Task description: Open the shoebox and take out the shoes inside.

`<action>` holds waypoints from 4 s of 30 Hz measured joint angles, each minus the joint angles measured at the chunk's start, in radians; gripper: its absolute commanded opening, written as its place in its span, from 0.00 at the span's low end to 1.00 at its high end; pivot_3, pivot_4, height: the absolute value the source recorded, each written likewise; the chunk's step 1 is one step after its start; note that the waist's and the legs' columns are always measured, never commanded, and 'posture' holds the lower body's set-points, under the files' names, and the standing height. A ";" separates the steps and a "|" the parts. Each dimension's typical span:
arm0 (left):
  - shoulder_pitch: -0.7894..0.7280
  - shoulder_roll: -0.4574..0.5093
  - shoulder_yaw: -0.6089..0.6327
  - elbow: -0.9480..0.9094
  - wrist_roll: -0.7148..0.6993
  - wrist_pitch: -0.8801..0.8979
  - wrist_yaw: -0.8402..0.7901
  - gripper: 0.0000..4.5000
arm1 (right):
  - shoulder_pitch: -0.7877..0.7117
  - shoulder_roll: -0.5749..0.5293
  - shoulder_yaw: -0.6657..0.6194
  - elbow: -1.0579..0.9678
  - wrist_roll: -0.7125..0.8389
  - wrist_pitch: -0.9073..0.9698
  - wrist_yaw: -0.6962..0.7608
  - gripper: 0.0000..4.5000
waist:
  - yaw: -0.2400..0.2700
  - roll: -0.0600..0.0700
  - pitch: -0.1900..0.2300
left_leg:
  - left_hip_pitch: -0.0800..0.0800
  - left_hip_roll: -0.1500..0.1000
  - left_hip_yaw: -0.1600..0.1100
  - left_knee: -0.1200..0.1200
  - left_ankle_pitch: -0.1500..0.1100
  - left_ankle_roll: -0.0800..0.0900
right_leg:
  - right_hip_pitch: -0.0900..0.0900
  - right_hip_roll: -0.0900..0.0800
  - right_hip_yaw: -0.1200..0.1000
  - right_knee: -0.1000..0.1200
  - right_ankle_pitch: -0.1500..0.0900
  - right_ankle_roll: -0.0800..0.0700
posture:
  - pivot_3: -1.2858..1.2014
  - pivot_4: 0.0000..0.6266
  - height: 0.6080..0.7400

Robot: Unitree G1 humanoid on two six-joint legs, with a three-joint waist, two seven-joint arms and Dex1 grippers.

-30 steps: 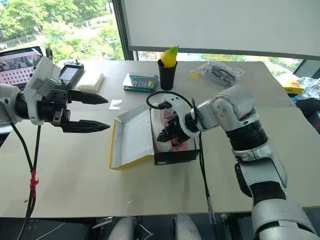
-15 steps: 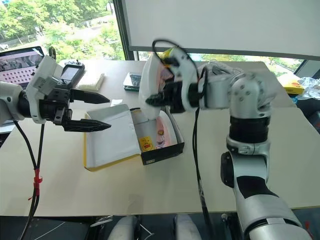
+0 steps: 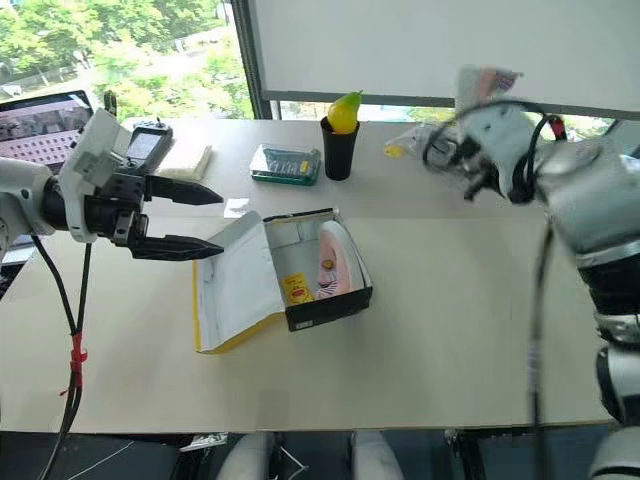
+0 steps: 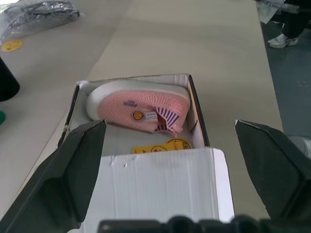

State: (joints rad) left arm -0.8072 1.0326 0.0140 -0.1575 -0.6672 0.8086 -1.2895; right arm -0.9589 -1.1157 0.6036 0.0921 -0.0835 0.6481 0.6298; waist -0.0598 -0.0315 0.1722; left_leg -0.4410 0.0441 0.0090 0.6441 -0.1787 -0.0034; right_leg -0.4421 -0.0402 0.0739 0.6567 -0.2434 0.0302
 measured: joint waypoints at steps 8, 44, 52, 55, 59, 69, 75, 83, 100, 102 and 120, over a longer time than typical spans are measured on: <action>-0.002 -0.010 -0.007 -0.005 0.003 0.000 0.006 1.00 | 0.039 0.099 0.134 0.327 -0.339 -0.378 -0.020 0.22 | -0.014 0.003 0.002 | 0.001 0.000 0.001 0.001 0.001 -0.001 | -0.003 0.001 0.003 0.007 0.002 -0.003 | 0.52 0.24 0.94; 0.098 0.003 0.053 -0.065 -0.004 0.002 0.082 1.00 | -0.241 0.580 -0.061 0.119 0.186 0.263 0.342 0.98 | 0.014 0.003 0.002 | 0.003 0.001 -0.005 0.003 0.001 -0.001 | 0.003 0.003 -0.004 0.008 0.001 -0.007 | 0.52 0.24 0.94; 0.154 0.019 0.109 -0.087 -0.029 0.028 0.105 1.00 | -0.277 0.670 -0.019 0.432 0.032 -0.082 0.358 0.98 | 0.005 0.003 0.002 | 0.002 0.002 -0.005 0.003 0.001 -0.002 | 0.001 0.003 -0.004 0.008 0.002 -0.007 | 0.52 0.24 0.94; 0.166 0.022 0.126 -0.115 -0.044 0.041 0.123 1.00 | -0.312 0.743 -0.019 0.568 -0.018 -0.171 0.351 0.98 | 0.000 0.003 0.002 | 0.003 0.002 -0.006 0.003 0.002 -0.003 | 0.002 0.003 -0.004 0.008 0.002 -0.008 | 0.52 0.24 0.94; 0.185 0.023 0.139 -0.133 -0.050 0.049 0.141 1.00 | -0.341 0.795 -0.019 0.692 -0.064 -0.252 0.353 0.98 | -0.003 0.003 0.002 | 0.003 0.002 -0.006 0.002 0.002 -0.003 | 0.002 0.003 -0.005 0.008 0.002 -0.007 | 0.52 0.24 0.94; 0.239 0.035 0.193 -0.182 -0.084 0.070 0.181 1.00 | -0.394 0.840 -0.029 0.820 -0.135 -0.306 0.415 0.98 | -0.006 0.003 0.002 | 0.003 0.002 -0.006 0.002 0.002 -0.003 | 0.002 0.003 -0.005 0.008 0.002 -0.008 | 0.52 0.24 0.94; 0.250 0.034 0.201 -0.183 -0.088 0.070 0.190 1.00 | -0.417 0.849 -0.029 0.853 -0.189 -0.300 0.448 0.93 | -0.005 0.003 0.002 | 0.003 0.002 -0.006 0.002 0.002 -0.003 | 0.003 0.003 -0.005 0.008 0.002 -0.008 | 0.52 0.24 0.94; 0.254 0.034 0.201 -0.184 -0.091 0.070 0.201 1.00 | -0.431 0.876 -0.062 0.842 -0.207 -0.258 0.482 0.38 | -0.006 0.003 0.002 | 0.003 0.002 -0.006 0.002 0.002 -0.003 | 0.003 0.003 -0.005 0.008 0.002 -0.008 | 0.52 0.24 0.94; 0.246 0.030 0.181 -0.186 -0.103 0.066 0.209 1.00 | -0.474 0.931 -0.283 0.680 -0.046 0.107 0.504 0.09 | -0.009 0.003 0.002 | 0.003 0.002 -0.007 0.001 0.002 -0.003 | 0.002 0.003 -0.005 0.008 0.002 -0.008 | 0.52 0.24 0.94; 0.244 0.028 0.178 -0.185 -0.102 0.066 0.209 1.00 | -0.487 0.929 -0.306 0.625 -0.022 0.169 0.500 0.09 | -0.008 0.003 0.002 | 0.003 0.002 -0.007 0.001 0.002 -0.003 | 0.002 0.003 -0.005 0.008 0.002 -0.008 | 0.52 0.24 0.94; 0.184 0.003 0.115 -0.134 -0.069 0.024 0.173 1.00 | -0.220 0.395 -0.092 -0.232 0.205 0.514 0.751 0.98 | 0.015 0.003 0.002 | 0.003 0.002 -0.006 0.001 0.002 -0.003 | 0.002 0.003 -0.005 0.008 0.002 -0.007 | 0.52 0.24 0.94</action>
State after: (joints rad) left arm -0.6231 1.0356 0.1294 -0.2915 -0.7362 0.8328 -1.1161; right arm -1.1792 -0.7202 0.5120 -0.1401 0.1216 1.1624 1.3805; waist -0.0448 -0.0287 0.1738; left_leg -0.4380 0.0462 0.0031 0.6455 -0.1766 -0.0064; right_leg -0.4403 -0.0368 0.0692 0.6644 -0.2418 0.0230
